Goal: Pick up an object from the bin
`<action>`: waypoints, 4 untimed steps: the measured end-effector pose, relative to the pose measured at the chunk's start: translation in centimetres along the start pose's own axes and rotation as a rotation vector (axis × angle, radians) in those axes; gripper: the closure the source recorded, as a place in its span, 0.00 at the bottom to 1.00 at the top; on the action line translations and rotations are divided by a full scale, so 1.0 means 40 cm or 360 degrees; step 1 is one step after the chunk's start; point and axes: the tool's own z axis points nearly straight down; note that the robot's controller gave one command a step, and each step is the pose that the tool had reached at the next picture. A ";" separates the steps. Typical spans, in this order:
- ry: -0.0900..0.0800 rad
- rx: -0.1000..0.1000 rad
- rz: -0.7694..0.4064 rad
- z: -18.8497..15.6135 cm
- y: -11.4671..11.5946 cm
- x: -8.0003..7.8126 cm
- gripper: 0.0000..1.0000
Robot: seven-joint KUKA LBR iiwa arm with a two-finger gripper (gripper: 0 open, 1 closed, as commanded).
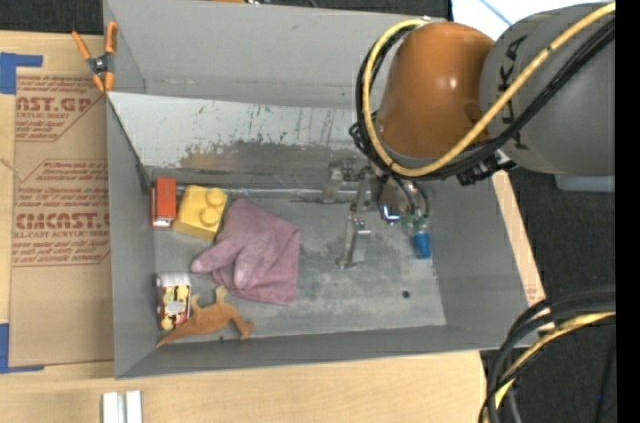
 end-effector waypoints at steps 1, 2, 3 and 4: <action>0.0000 0.0000 0.0000 0.000 0.000 0.000 0.00; -0.0015 0.0001 -0.0041 0.025 0.002 -0.003 0.00; -0.0008 0.0001 -0.0233 0.057 0.033 -0.016 0.00; -0.0031 0.0001 -0.0227 0.090 0.048 -0.017 0.00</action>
Offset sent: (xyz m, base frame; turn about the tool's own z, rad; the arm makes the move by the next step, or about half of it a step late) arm -0.0028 0.0044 -0.0718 -0.1321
